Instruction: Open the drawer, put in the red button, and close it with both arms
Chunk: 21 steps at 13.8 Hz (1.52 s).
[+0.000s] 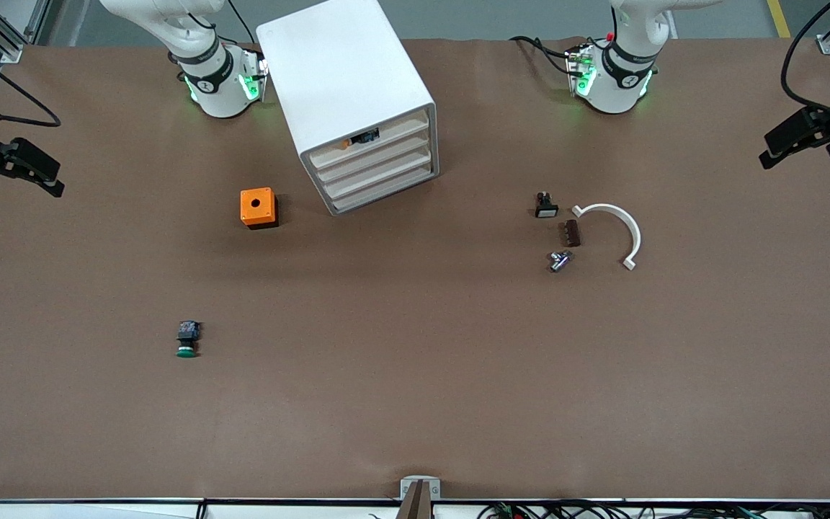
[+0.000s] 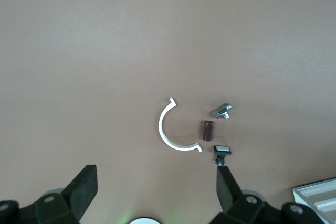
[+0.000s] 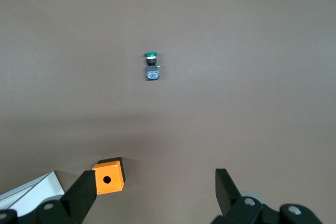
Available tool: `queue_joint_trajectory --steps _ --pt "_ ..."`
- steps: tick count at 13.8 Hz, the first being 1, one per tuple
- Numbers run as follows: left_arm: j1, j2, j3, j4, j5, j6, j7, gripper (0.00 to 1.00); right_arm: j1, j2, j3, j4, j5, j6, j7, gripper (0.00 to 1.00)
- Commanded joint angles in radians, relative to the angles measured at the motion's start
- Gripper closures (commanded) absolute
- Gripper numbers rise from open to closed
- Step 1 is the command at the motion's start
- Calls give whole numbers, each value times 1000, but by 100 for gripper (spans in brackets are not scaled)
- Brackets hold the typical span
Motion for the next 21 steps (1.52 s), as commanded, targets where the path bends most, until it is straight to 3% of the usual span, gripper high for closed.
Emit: queue_joint_trajectory --steps 1,5,10,21 --pt "7 -37 10 -43 12 -22 33 0 -23 10 14 24 14 -17 -5 0" --pt "7 -54 2 -57 2 -22 31 0 -23 10 14 24 14 -17 -5 0" --pt "6 -112 -13 -159 2 31 31 0 -22 10 14 24 14 -17 -5 0" --pt "0 -88 -30 -124 0 25 34 0 -22 10 14 24 14 -17 -5 0"
